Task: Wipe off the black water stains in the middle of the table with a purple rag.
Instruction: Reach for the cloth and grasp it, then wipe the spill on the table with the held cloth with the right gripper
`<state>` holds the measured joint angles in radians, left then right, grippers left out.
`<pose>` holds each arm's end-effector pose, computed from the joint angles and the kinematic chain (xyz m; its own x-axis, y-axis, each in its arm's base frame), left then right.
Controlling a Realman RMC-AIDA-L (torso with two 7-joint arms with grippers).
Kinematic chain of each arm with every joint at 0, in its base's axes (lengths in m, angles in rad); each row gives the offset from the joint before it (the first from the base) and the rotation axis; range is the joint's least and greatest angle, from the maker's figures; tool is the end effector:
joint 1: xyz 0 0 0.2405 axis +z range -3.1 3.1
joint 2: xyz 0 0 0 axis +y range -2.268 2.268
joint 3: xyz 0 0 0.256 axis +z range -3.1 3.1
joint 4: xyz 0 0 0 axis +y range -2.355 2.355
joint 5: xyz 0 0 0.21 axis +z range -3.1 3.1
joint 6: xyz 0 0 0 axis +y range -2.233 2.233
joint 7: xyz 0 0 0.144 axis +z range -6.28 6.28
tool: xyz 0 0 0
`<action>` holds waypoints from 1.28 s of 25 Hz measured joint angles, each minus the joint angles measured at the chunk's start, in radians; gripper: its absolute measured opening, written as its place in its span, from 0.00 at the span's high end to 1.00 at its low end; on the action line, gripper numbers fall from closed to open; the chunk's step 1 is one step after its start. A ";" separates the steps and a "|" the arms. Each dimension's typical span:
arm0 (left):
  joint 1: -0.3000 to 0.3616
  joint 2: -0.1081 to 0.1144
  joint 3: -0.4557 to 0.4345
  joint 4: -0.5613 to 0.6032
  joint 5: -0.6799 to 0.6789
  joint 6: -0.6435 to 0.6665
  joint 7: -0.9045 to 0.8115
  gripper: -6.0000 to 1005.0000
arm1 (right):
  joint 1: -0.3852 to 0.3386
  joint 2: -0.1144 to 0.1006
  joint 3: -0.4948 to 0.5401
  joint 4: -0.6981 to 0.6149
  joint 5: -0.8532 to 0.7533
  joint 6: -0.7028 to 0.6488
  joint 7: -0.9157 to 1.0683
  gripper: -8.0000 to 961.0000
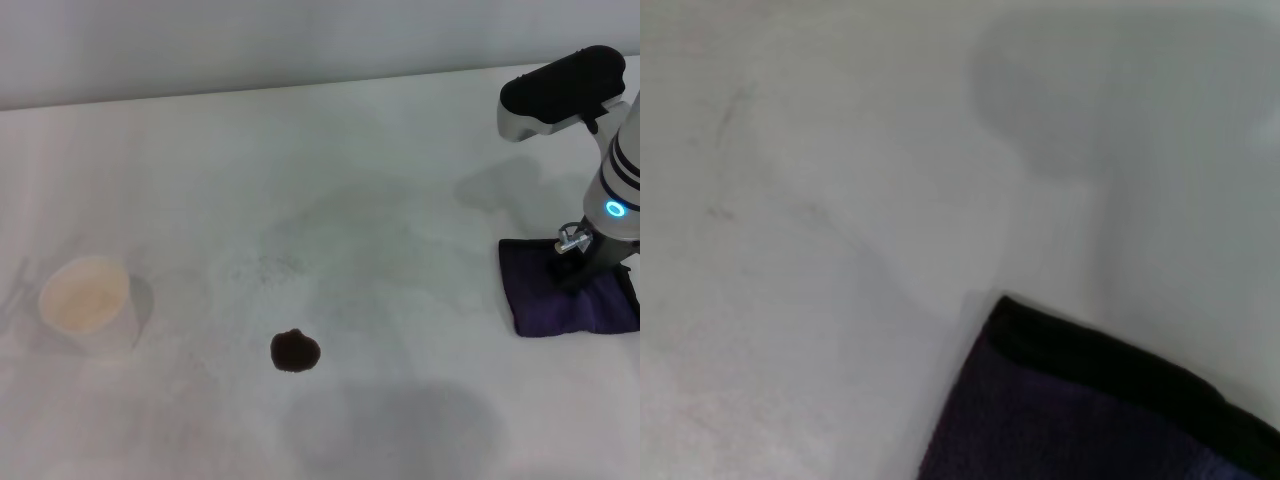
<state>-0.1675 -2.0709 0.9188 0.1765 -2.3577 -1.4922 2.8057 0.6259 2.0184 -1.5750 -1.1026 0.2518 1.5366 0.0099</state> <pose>-0.3677 0.2365 0.0251 0.7408 -0.1436 0.6561 0.6165 -0.2425 -0.7491 0.2606 0.3472 0.0011 0.2161 -0.9614 0.1705 -0.5679 -0.2658 -0.7790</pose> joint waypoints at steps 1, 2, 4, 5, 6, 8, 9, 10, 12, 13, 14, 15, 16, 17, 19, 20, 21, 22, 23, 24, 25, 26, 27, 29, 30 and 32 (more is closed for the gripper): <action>0.000 0.000 0.000 0.000 0.000 0.001 0.000 0.12 | 0.000 0.000 0.000 0.000 0.001 0.000 -0.001 0.83; -0.001 0.000 0.000 0.000 0.000 0.004 0.000 0.12 | 0.000 0.000 0.000 0.000 0.002 0.000 -0.003 0.89; -0.002 0.000 0.000 0.000 0.000 0.010 0.000 0.12 | -0.001 0.001 -0.001 -0.005 0.013 0.000 -0.013 0.96; -0.003 -0.001 0.000 0.000 0.000 0.011 0.000 0.12 | -0.002 0.001 -0.001 -0.011 0.022 0.000 -0.020 0.96; -0.003 -0.001 0.000 0.000 0.000 0.012 0.000 0.12 | -0.004 0.002 -0.004 -0.022 0.036 0.000 -0.028 0.96; -0.004 -0.002 0.000 0.000 0.000 0.012 0.000 0.12 | -0.007 0.002 -0.021 -0.052 0.065 0.000 -0.041 0.96; -0.005 -0.002 0.000 0.000 0.000 0.011 0.000 0.12 | -0.008 0.002 -0.036 -0.067 0.075 0.001 -0.043 0.96; -0.007 -0.002 0.000 0.000 0.000 0.010 0.000 0.12 | -0.008 0.002 -0.055 -0.083 0.086 0.001 -0.045 0.96; -0.012 -0.003 0.000 0.000 0.000 0.009 0.000 0.12 | -0.006 0.002 -0.101 -0.102 0.119 -0.004 -0.047 0.96; -0.013 -0.003 0.000 0.000 0.001 0.009 0.000 0.12 | -0.003 0.002 -0.126 -0.107 0.138 -0.011 -0.048 0.96; -0.016 -0.003 0.000 0.000 0.001 0.010 0.000 0.12 | 0.001 0.003 -0.148 -0.110 0.156 -0.020 -0.050 0.97; -0.018 -0.003 0.000 0.000 0.002 0.010 0.000 0.12 | 0.007 0.004 -0.179 -0.112 0.176 -0.032 -0.050 0.97; -0.021 -0.003 0.000 0.000 0.002 0.010 0.000 0.12 | 0.013 0.005 -0.212 -0.114 0.195 -0.046 -0.049 0.97; -0.024 -0.002 0.000 0.000 0.002 0.010 0.000 0.12 | 0.021 0.007 -0.246 -0.114 0.213 -0.061 -0.047 0.97; -0.029 -0.001 0.000 0.000 0.001 0.010 0.000 0.12 | 0.040 0.009 -0.314 -0.117 0.252 -0.092 -0.039 0.97; -0.029 -0.001 0.000 0.000 0.001 0.010 0.000 0.12 | 0.055 0.009 -0.351 -0.117 0.276 -0.111 -0.033 0.97; -0.037 0.001 0.000 0.003 0.004 0.006 0.000 0.12 | 0.072 0.009 -0.387 -0.118 0.300 -0.129 -0.026 0.97; -0.038 0.001 0.000 0.003 0.004 0.006 0.000 0.12 | 0.091 0.009 -0.422 -0.118 0.325 -0.150 -0.020 0.97; -0.040 0.001 0.000 0.005 0.005 0.005 0.000 0.12 | 0.108 0.009 -0.454 -0.116 0.349 -0.167 -0.014 0.97; -0.041 0.001 0.002 0.008 0.006 0.004 0.001 0.12 | 0.126 0.009 -0.482 -0.115 0.368 -0.185 -0.010 0.97; -0.042 0.001 0.003 0.011 0.006 0.003 0.003 0.12 | 0.148 0.009 -0.514 -0.113 0.390 -0.201 -0.003 0.97; -0.042 0.000 0.005 0.013 0.007 0.002 0.007 0.12 | 0.170 0.009 -0.542 -0.112 0.413 -0.220 0.003 0.97; -0.043 0.000 0.006 0.014 0.007 0.000 0.011 0.12 | 0.193 0.010 -0.574 -0.110 0.441 -0.240 0.007 0.97; -0.043 0.000 0.007 0.014 0.008 -0.006 0.016 0.12 | 0.229 0.009 -0.620 -0.107 0.486 -0.268 0.009 0.97; -0.042 0.000 0.007 0.014 0.008 -0.009 0.016 0.12 | 0.247 0.010 -0.645 -0.107 0.513 -0.284 0.009 0.97; -0.040 0.000 0.007 0.014 0.009 -0.011 0.017 0.12 | 0.279 0.009 -0.683 -0.106 0.556 -0.312 0.009 0.97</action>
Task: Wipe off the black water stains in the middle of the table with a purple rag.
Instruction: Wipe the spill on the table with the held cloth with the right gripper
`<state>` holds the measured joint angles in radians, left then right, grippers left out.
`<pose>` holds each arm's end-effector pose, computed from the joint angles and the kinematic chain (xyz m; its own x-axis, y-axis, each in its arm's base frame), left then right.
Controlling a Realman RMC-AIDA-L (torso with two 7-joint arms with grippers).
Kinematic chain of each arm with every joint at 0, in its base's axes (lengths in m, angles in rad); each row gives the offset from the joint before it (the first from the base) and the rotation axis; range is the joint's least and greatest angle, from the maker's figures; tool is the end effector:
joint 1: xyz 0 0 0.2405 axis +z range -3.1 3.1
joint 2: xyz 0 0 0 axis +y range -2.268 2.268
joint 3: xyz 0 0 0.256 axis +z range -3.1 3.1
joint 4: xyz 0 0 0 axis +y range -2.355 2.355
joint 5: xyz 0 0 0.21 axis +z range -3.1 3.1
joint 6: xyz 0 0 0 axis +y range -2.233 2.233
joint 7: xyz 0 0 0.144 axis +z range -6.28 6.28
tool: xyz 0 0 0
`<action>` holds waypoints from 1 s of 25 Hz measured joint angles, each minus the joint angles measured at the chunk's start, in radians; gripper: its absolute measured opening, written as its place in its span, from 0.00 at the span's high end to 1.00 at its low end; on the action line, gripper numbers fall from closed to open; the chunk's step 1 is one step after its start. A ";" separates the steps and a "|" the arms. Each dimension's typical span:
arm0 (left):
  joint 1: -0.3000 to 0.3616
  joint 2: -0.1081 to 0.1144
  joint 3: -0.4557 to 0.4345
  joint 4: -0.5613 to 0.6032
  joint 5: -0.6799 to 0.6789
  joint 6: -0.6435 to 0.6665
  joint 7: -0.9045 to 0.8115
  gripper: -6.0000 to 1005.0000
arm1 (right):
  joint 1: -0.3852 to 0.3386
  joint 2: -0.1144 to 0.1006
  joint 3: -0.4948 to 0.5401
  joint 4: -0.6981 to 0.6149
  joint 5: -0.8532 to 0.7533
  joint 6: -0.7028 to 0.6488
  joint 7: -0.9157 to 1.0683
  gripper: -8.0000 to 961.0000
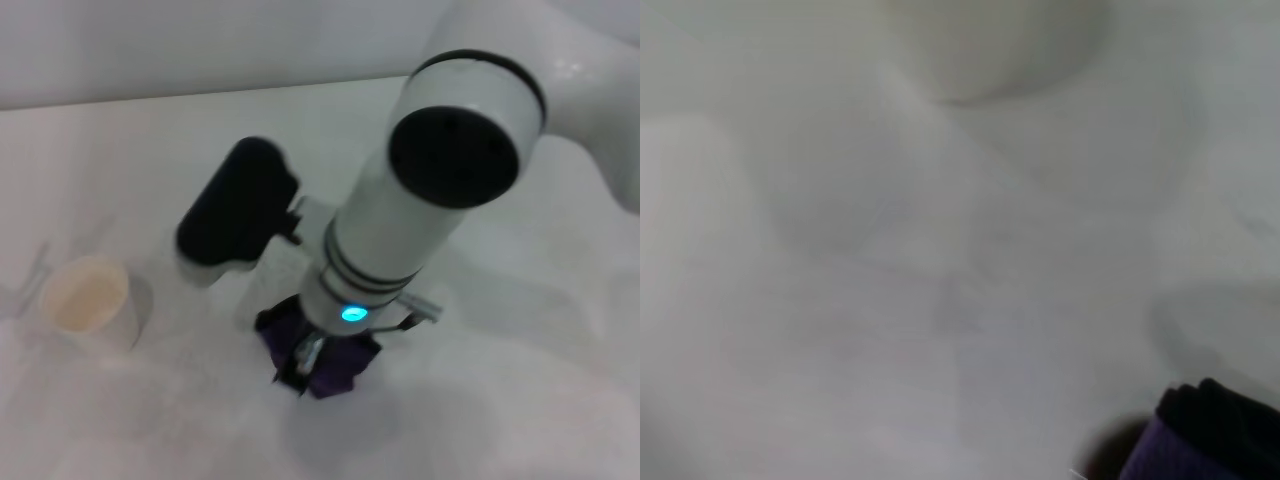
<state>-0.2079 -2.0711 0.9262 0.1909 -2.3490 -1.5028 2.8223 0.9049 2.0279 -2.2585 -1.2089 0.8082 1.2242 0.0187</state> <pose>-0.3540 0.2525 0.0258 0.7454 -0.1955 0.6373 0.5795 -0.2825 -0.7644 0.1063 0.2961 -0.1385 0.7523 -0.5059 0.4220 -0.3896 -0.8582 -0.3343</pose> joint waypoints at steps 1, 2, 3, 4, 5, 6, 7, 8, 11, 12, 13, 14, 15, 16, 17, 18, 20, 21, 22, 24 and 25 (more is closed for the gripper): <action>0.001 0.000 0.000 0.000 0.000 0.000 0.000 0.12 | 0.016 0.000 -0.022 0.000 0.024 -0.015 -0.001 0.97; 0.003 0.000 0.000 0.000 0.000 0.000 0.000 0.12 | 0.030 0.000 -0.042 0.000 0.046 -0.027 -0.002 0.97; 0.005 0.000 0.000 0.000 0.000 -0.001 0.000 0.12 | 0.043 0.000 -0.059 0.000 0.069 -0.038 -0.006 0.97; 0.006 0.000 0.000 0.000 0.001 -0.001 0.000 0.12 | 0.053 0.000 -0.072 0.000 0.093 -0.044 -0.011 0.97; 0.007 0.000 0.000 0.000 0.001 -0.001 0.001 0.12 | 0.062 0.000 -0.082 0.000 0.115 -0.048 -0.017 0.97; 0.008 0.000 0.000 0.000 0.001 -0.002 0.001 0.12 | 0.069 0.000 -0.088 -0.003 0.135 -0.050 -0.026 0.98; 0.008 0.000 0.000 0.000 0.001 -0.002 0.001 0.12 | 0.074 0.000 -0.092 -0.007 0.149 -0.052 -0.034 0.98; 0.008 0.000 0.000 0.000 0.001 -0.002 0.001 0.12 | 0.076 0.000 -0.094 -0.011 0.161 -0.053 -0.042 0.98; 0.008 0.000 0.000 -0.001 0.001 -0.002 0.001 0.12 | 0.081 0.000 -0.099 -0.009 0.176 -0.065 -0.060 0.98; 0.009 0.000 0.000 -0.001 0.001 -0.002 0.001 0.12 | 0.081 0.000 -0.098 -0.001 0.167 -0.068 -0.060 0.98; 0.009 0.000 0.000 -0.001 0.001 -0.002 0.001 0.12 | 0.079 0.000 -0.095 0.006 0.153 -0.071 -0.058 0.98; 0.009 0.000 0.000 -0.003 0.001 -0.002 0.001 0.12 | 0.073 0.000 -0.085 0.015 0.130 -0.071 -0.055 0.98; 0.009 -0.001 0.000 -0.004 0.001 -0.002 0.001 0.12 | 0.064 0.000 -0.071 0.020 0.100 -0.068 -0.051 0.98; 0.009 -0.001 0.000 -0.006 0.001 -0.002 0.002 0.12 | 0.054 0.000 -0.056 0.024 0.063 -0.061 -0.046 0.98; 0.009 -0.001 0.000 -0.008 0.001 -0.002 0.002 0.12 | 0.043 0.000 -0.035 0.026 0.024 -0.052 -0.040 0.98; 0.009 -0.001 0.000 -0.008 0.001 -0.001 0.002 0.12 | 0.034 0.000 -0.017 0.028 -0.012 -0.039 -0.035 0.98; 0.009 -0.002 0.000 -0.011 0.001 0.001 0.002 0.12 | 0.016 0.000 0.020 0.033 -0.084 -0.013 -0.031 0.98; 0.008 -0.003 0.000 -0.011 0.001 0.003 0.002 0.12 | 0.006 0.000 0.040 0.035 -0.118 -0.004 -0.030 0.98; 0.008 -0.003 0.000 -0.012 0.001 0.004 0.002 0.12 | -0.004 0.000 0.058 0.039 -0.155 0.011 -0.030 0.98; 0.008 -0.004 0.000 -0.012 0.001 0.004 0.002 0.12 | -0.021 0.000 0.088 0.041 -0.210 0.030 -0.030 0.98; 0.008 -0.004 0.000 -0.012 0.001 0.004 0.002 0.12 | -0.028 0.000 0.103 0.044 -0.240 0.039 -0.030 0.98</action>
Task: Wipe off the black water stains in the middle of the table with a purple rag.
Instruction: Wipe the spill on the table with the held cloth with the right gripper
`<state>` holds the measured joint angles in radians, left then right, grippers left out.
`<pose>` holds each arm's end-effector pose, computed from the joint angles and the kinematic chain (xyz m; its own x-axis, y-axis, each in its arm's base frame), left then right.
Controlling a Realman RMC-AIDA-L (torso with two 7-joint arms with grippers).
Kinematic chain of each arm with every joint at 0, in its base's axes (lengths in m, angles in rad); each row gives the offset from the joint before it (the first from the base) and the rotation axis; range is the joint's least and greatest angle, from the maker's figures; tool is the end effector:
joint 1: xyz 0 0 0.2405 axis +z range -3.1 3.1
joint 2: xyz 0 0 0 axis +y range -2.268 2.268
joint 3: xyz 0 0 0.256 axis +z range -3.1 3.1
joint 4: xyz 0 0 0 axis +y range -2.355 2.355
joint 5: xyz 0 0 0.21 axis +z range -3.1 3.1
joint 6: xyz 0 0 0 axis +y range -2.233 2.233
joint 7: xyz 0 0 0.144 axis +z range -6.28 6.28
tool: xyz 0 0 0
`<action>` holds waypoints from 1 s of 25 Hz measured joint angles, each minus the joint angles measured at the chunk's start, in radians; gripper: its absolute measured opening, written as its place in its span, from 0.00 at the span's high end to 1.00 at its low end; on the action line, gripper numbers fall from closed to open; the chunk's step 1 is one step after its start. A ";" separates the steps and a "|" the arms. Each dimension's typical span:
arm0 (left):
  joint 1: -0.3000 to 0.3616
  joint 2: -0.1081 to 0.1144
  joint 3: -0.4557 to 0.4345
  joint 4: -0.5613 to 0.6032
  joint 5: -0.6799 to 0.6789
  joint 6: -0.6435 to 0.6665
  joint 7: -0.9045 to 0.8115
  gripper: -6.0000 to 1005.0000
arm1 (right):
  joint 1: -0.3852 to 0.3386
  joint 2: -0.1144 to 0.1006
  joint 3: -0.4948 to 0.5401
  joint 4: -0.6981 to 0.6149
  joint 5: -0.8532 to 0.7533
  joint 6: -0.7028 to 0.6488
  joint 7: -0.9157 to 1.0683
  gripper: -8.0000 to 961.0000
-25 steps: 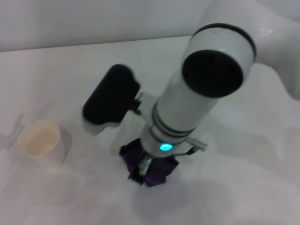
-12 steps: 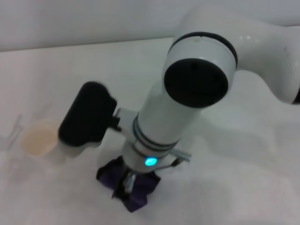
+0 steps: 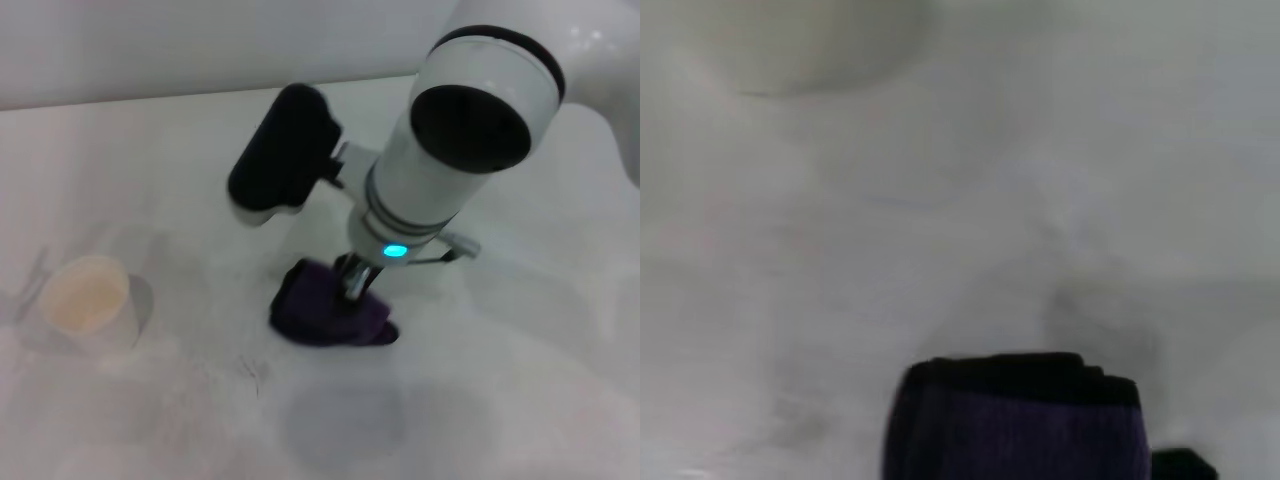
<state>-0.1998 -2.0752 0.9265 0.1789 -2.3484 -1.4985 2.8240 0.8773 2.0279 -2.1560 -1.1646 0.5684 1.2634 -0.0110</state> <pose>-0.3568 0.2479 0.0218 0.7443 -0.1753 0.6444 0.5907 -0.2773 -0.7577 0.1301 0.3368 -0.1117 0.7304 -0.5302 0.4306 -0.2853 -0.8097 -0.5129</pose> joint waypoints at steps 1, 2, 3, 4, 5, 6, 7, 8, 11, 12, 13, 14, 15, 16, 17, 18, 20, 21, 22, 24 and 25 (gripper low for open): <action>0.000 0.000 0.000 0.000 0.000 0.000 0.000 0.12 | -0.004 0.000 0.009 0.006 -0.022 0.006 0.001 0.98; -0.002 0.000 0.000 -0.001 0.000 0.000 0.000 0.12 | -0.008 0.000 0.016 0.011 -0.041 0.011 0.002 0.98; -0.004 0.000 0.000 -0.001 0.000 0.001 0.000 0.12 | -0.010 0.000 0.023 0.019 -0.054 0.015 0.001 0.98; -0.006 0.000 0.000 -0.002 0.000 0.001 0.000 0.12 | -0.012 0.000 0.029 0.023 -0.062 0.017 0.000 0.98; -0.007 0.000 0.000 -0.002 0.000 0.001 0.000 0.12 | -0.015 0.000 0.032 0.024 -0.064 0.019 -0.003 0.98; -0.009 0.000 0.000 -0.002 0.000 0.001 0.000 0.12 | -0.018 0.000 0.035 0.022 -0.064 0.022 -0.006 0.98; -0.012 0.000 0.000 -0.002 0.000 0.002 0.000 0.12 | -0.020 0.000 0.037 0.018 -0.060 0.023 -0.010 0.98; -0.015 0.000 0.000 -0.002 0.000 0.002 0.000 0.12 | -0.023 0.000 0.037 0.013 -0.049 0.025 -0.017 0.98; -0.024 0.000 0.000 -0.002 -0.001 0.003 0.000 0.12 | -0.024 0.000 0.029 0.005 0.042 0.024 -0.061 0.98; -0.027 0.000 0.000 -0.002 -0.002 0.003 0.000 0.12 | -0.022 0.000 0.024 0.003 0.085 0.020 -0.079 0.98; -0.030 0.000 0.000 -0.001 -0.002 0.003 0.000 0.12 | -0.019 0.000 0.013 -0.003 0.128 0.014 -0.095 0.98; -0.033 0.000 0.000 -0.001 -0.002 0.003 0.000 0.12 | -0.015 0.000 0.002 -0.010 0.154 0.008 -0.101 0.98; -0.035 0.000 0.000 -0.001 -0.001 0.004 0.000 0.12 | -0.010 0.000 -0.011 -0.017 0.179 0.001 -0.106 0.98; -0.037 0.000 0.000 -0.001 -0.001 0.004 0.000 0.12 | -0.002 0.000 -0.027 -0.022 0.204 -0.011 -0.107 0.98; -0.040 0.000 0.000 -0.001 -0.001 0.004 0.000 0.12 | 0.009 0.000 -0.046 -0.024 0.230 -0.026 -0.108 0.98; -0.042 0.000 0.000 -0.001 -0.001 0.004 0.000 0.12 | 0.023 0.000 -0.067 -0.022 0.258 -0.043 -0.108 0.98; -0.044 0.000 0.000 -0.001 -0.001 0.004 0.000 0.12 | 0.052 0.000 -0.111 -0.011 0.308 -0.075 -0.109 0.98; -0.044 0.000 0.000 -0.001 -0.001 0.004 0.000 0.12 | 0.070 0.000 -0.139 -0.008 0.335 -0.090 -0.111 0.98; -0.042 0.000 0.001 -0.001 0.000 0.002 0.000 0.12 | 0.094 0.000 -0.179 -0.007 0.381 -0.108 -0.126 0.98; -0.040 0.000 0.002 -0.001 0.000 -0.001 0.000 0.12 | 0.100 0.000 -0.192 -0.009 0.400 -0.112 -0.138 0.98; -0.038 0.000 0.002 -0.001 0.001 -0.004 0.000 0.12 | 0.105 0.000 -0.206 -0.012 0.428 -0.117 -0.155 0.98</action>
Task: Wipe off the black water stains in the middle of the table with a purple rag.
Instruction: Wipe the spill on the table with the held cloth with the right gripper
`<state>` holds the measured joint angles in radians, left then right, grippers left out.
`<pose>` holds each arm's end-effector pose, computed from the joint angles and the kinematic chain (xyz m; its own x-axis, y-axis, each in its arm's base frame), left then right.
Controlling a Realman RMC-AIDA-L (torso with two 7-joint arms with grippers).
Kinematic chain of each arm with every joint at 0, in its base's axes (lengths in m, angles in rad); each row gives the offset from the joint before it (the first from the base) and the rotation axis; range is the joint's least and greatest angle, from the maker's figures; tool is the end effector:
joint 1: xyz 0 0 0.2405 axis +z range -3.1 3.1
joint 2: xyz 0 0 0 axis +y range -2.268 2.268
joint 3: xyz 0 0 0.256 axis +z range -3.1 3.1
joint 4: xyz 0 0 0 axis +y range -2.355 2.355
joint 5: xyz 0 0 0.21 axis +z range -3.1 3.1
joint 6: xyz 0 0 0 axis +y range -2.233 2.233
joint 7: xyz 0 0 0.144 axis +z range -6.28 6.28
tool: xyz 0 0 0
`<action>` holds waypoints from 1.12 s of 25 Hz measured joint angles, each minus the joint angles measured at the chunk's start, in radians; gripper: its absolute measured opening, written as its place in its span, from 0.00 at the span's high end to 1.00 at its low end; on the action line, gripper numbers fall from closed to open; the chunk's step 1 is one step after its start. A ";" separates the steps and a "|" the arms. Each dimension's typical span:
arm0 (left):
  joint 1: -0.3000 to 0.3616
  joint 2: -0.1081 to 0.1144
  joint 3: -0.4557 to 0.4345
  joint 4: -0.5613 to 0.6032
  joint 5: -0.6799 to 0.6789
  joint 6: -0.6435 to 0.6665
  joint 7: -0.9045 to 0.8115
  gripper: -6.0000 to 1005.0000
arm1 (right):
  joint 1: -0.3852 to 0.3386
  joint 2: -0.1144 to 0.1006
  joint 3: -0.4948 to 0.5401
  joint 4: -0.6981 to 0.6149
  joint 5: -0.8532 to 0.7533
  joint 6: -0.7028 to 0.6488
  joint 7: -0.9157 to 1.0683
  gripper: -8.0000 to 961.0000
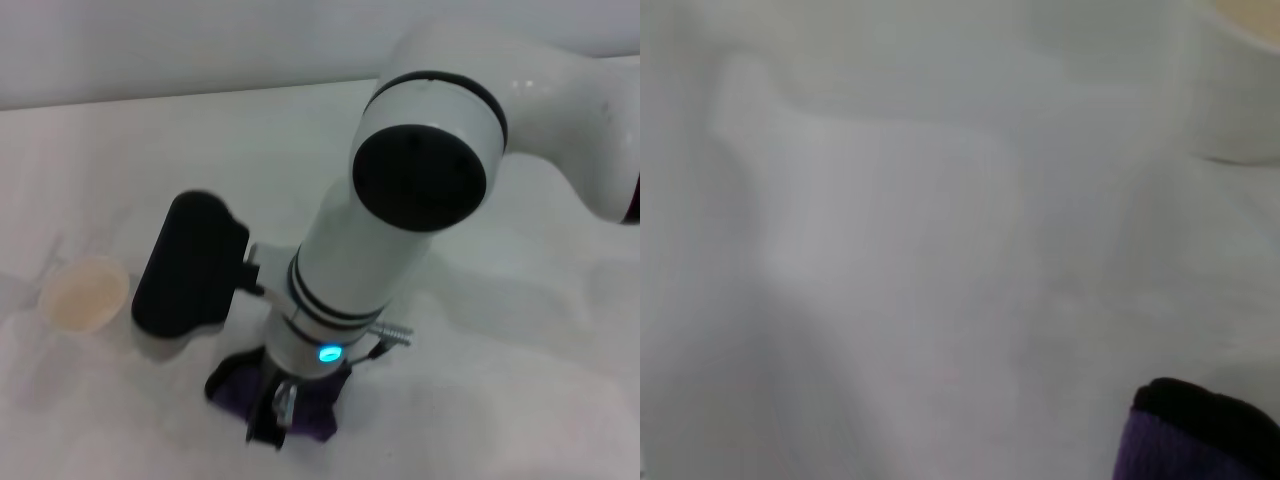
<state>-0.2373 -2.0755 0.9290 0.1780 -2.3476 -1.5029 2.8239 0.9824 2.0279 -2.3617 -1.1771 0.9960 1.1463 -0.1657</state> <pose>-0.3465 0.2607 0.0212 0.7356 -0.2054 0.6456 0.5792 -0.3036 -0.7566 0.0899 0.2741 -0.1579 0.8336 -0.2988 0.4646 -0.2687 -0.9542 -0.1315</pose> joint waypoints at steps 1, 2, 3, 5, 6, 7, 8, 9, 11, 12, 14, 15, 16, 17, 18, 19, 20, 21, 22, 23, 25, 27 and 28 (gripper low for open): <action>0.004 0.000 0.002 0.000 0.001 -0.003 0.000 0.12 | 0.003 0.000 -0.008 -0.002 0.018 -0.003 -0.012 0.98; 0.011 -0.001 0.006 0.000 0.002 -0.009 0.000 0.12 | 0.004 0.000 -0.013 -0.004 0.036 -0.006 -0.019 0.98; 0.011 -0.001 0.006 0.000 0.002 -0.009 0.000 0.12 | 0.006 0.000 -0.020 -0.008 0.054 -0.009 -0.024 0.98; 0.021 -0.001 0.011 -0.001 0.002 -0.017 0.000 0.12 | 0.007 0.000 -0.035 -0.025 0.070 -0.015 -0.025 0.98; 0.025 -0.001 0.012 -0.001 0.002 -0.022 0.000 0.12 | 0.008 0.000 -0.043 -0.034 0.073 -0.017 -0.025 0.98; 0.029 -0.001 0.013 -0.001 0.003 -0.026 0.000 0.12 | 0.009 0.000 -0.054 -0.046 0.075 -0.020 -0.024 0.98; 0.032 -0.001 0.014 -0.001 0.004 -0.030 0.000 0.12 | 0.009 0.000 -0.063 -0.057 0.077 -0.025 -0.022 0.98; 0.035 -0.001 0.015 -0.001 0.006 -0.034 0.000 0.12 | 0.009 0.000 -0.071 -0.065 0.079 -0.030 -0.020 0.98; 0.041 -0.001 0.016 -0.001 0.015 -0.040 0.000 0.12 | 0.004 0.000 -0.090 -0.070 0.086 -0.052 -0.019 0.98; 0.046 -0.001 0.016 -0.001 0.019 -0.041 0.000 0.12 | 0.004 0.000 -0.090 -0.070 0.086 -0.052 -0.019 0.98; 0.056 -0.002 0.016 -0.001 0.023 -0.042 0.000 0.12 | 0.001 0.000 -0.095 -0.062 0.085 -0.069 -0.018 0.98; 0.058 -0.002 0.016 -0.001 0.023 -0.043 0.000 0.12 | 0.000 0.000 -0.094 -0.056 0.082 -0.078 -0.018 0.98; 0.062 -0.003 0.016 -0.001 0.023 -0.044 0.000 0.12 | -0.001 0.000 -0.091 -0.044 0.076 -0.088 -0.018 0.98; 0.064 -0.003 0.016 -0.002 0.023 -0.044 0.000 0.12 | 0.001 0.000 -0.080 -0.017 0.057 -0.102 -0.017 0.98; 0.065 -0.003 0.015 -0.002 0.023 -0.044 0.000 0.12 | 0.001 0.000 -0.080 -0.017 0.057 -0.102 -0.017 0.98; 0.066 -0.003 0.015 -0.002 0.023 -0.044 0.000 0.12 | 0.004 0.000 -0.072 0.000 0.043 -0.108 -0.017 0.98; 0.066 -0.002 0.014 -0.002 0.023 -0.044 0.000 0.12 | 0.007 0.000 -0.062 0.018 0.027 -0.114 -0.016 0.98; 0.067 -0.002 0.013 -0.002 0.023 -0.044 0.000 0.12 | 0.009 0.000 -0.049 0.033 0.007 -0.121 -0.015 0.98; 0.067 -0.002 0.011 -0.002 0.022 -0.044 0.000 0.12 | 0.010 0.000 -0.037 0.047 -0.010 -0.125 -0.014 0.98; 0.067 -0.002 0.011 -0.002 0.022 -0.044 0.000 0.12 | 0.010 0.000 -0.021 0.058 -0.030 -0.130 -0.014 0.98; 0.068 -0.003 0.010 -0.002 0.020 -0.044 0.000 0.12 | 0.007 0.000 0.006 0.076 -0.072 -0.136 -0.011 0.98; 0.067 -0.003 0.010 -0.002 0.019 -0.044 0.000 0.12 | 0.003 0.000 0.028 0.094 -0.124 -0.140 0.004 0.97; 0.066 -0.003 0.009 -0.002 0.018 -0.044 0.000 0.12 | 0.003 0.000 0.036 0.105 -0.152 -0.140 0.017 0.97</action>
<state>-0.1711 -2.0788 0.9382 0.1763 -2.3291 -1.5469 2.8240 0.9857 2.0279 -2.3255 -1.0719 0.8438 1.0064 -0.1485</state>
